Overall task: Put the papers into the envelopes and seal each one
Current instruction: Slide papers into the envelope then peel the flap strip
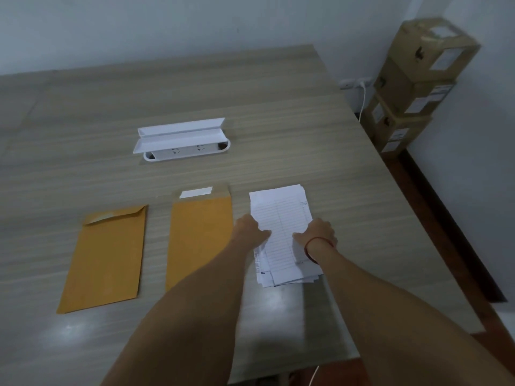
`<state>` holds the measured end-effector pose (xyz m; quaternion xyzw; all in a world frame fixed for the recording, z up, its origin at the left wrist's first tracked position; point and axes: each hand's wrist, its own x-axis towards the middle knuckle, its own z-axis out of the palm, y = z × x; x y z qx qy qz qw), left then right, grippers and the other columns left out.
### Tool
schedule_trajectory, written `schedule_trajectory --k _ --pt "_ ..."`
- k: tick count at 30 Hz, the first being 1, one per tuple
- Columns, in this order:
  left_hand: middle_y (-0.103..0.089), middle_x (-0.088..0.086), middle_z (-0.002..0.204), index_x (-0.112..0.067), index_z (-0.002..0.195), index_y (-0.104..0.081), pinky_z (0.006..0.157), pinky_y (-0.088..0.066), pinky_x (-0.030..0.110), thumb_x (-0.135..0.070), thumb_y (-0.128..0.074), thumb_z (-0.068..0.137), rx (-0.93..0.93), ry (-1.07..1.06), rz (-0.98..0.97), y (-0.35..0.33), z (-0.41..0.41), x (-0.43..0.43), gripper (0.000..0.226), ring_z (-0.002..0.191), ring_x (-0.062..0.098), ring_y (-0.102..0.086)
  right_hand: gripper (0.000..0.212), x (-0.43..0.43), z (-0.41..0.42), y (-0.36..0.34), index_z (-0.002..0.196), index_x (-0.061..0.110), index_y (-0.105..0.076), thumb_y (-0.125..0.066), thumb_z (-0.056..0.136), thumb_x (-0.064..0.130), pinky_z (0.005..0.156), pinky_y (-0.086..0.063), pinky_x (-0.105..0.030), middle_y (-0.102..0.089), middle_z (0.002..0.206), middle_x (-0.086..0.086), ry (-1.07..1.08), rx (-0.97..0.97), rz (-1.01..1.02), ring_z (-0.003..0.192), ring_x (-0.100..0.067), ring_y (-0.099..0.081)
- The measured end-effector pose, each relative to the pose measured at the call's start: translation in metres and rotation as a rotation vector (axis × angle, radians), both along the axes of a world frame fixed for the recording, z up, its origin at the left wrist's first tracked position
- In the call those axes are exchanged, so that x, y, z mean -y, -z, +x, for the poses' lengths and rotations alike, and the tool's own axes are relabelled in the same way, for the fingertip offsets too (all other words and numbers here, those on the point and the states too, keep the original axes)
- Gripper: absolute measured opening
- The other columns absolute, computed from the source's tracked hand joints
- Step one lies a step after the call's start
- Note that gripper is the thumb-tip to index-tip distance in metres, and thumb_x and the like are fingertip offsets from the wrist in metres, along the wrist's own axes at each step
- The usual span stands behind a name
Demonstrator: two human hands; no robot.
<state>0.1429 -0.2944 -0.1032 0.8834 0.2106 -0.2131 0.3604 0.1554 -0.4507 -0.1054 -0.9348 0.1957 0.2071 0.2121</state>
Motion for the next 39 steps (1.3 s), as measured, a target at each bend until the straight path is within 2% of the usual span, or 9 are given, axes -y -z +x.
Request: schedule_trajectory --k 4,6,9,16,21,25,32,36,39 --pt "-0.043 -0.003 0.059 -0.012 0.067 -0.045 0.044 -0.036 0.014 -0.018 -0.076 0.076 -0.016 -0.155 -0.137 -0.001 -0.001 0.006 0.033 0.053 0.007 -0.044 0.043 -0.001 -0.003 0.006 0.102 0.012 -0.064 -0.076 0.074 0.042 0.079 -0.052 -0.032 -0.066 0.103 -0.006 0.063 -0.009 0.094 0.094 -0.026 -0.065" --pt "-0.061 0.003 0.069 -0.007 0.071 -0.056 0.052 -0.049 0.018 -0.015 -0.081 0.07 -0.05 -0.217 -0.201 0.001 0.0 0.008 0.026 0.064 0.015 -0.062 0.035 -0.002 -0.003 0.006 0.085 0.015 -0.057 -0.078 0.07 0.039 0.068 -0.046 -0.028 -0.06 0.086 -0.003 0.11 -0.015 0.157 0.077 -0.023 -0.059" --pt "-0.072 0.012 0.098 0.002 0.099 -0.065 0.079 -0.06 0.036 -0.015 -0.085 0.062 -0.072 -0.264 -0.26 0.006 -0.001 0.011 0.045 0.091 0.025 -0.07 0.039 -0.003 -0.004 0.007 0.091 0.012 -0.062 -0.081 0.066 0.036 0.072 -0.052 -0.028 -0.065 0.09 -0.003 0.181 -0.039 0.249 0.084 -0.023 -0.065" --pt "-0.069 0.01 0.104 0.0 0.112 -0.059 0.07 -0.057 0.028 -0.009 -0.085 0.062 -0.021 -0.37 -0.27 0.007 -0.006 0.019 0.057 0.093 0.023 -0.068 0.059 -0.003 -0.006 0.015 0.109 0.01 -0.062 -0.082 0.061 0.037 0.087 -0.057 -0.038 -0.069 0.107 -0.005 0.199 -0.054 0.316 0.098 -0.026 -0.067" --pt "-0.06 0.008 0.115 -0.005 0.124 -0.045 0.086 -0.054 0.032 -0.002 -0.082 0.066 0.024 -0.394 -0.314 0.003 -0.009 0.021 0.069 0.106 0.025 -0.062 0.034 0.0 -0.011 0.011 0.081 0.02 -0.06 -0.079 0.062 0.042 0.075 -0.052 -0.029 -0.069 0.106 -0.006 0.188 0.017 0.233 0.094 -0.023 -0.065" --pt "-0.07 0.008 0.095 -0.007 0.093 -0.065 0.079 -0.055 0.032 0.005 -0.074 0.068 0.04 -0.313 -0.341 0.001 -0.01 0.018 0.029 0.092 0.026 -0.067 0.058 0.004 -0.014 0.008 0.114 0.015 -0.059 -0.083 0.065 0.035 0.089 -0.054 -0.04 -0.06 0.122 -0.007 0.23 0.106 0.255 0.113 -0.028 -0.059" --pt "-0.051 0.001 0.07 -0.012 0.074 -0.051 0.047 -0.042 0.01 0.008 -0.065 0.076 0.103 -0.235 -0.389 -0.001 -0.014 0.017 0.024 0.061 0.011 -0.047 0.073 0.003 -0.011 0.0 0.127 0.016 -0.056 -0.082 0.065 0.045 0.096 -0.05 -0.044 -0.056 0.129 -0.009 0.218 0.164 0.255 0.122 -0.03 -0.053" --pt "-0.068 0.008 0.108 -0.005 0.111 -0.064 0.087 -0.055 0.035 0.001 -0.074 0.075 0.076 -0.245 -0.473 -0.002 -0.016 0.011 0.038 0.099 0.024 -0.065 0.06 0.009 -0.009 -0.006 0.109 0.015 -0.054 -0.087 0.064 0.035 0.093 -0.052 -0.044 -0.06 0.116 -0.007 0.383 0.212 0.477 0.107 -0.027 -0.059" --pt "-0.069 0.005 0.114 -0.013 0.111 -0.067 0.094 -0.053 0.042 -0.007 -0.075 0.077 0.082 -0.199 -0.499 -0.003 -0.017 0.008 0.036 0.105 0.023 -0.065 0.056 0.011 -0.01 -0.008 0.11 0.016 -0.045 -0.083 0.071 0.028 0.095 -0.05 -0.041 -0.057 0.106 -0.001 0.396 0.177 0.612 0.099 -0.024 -0.058"
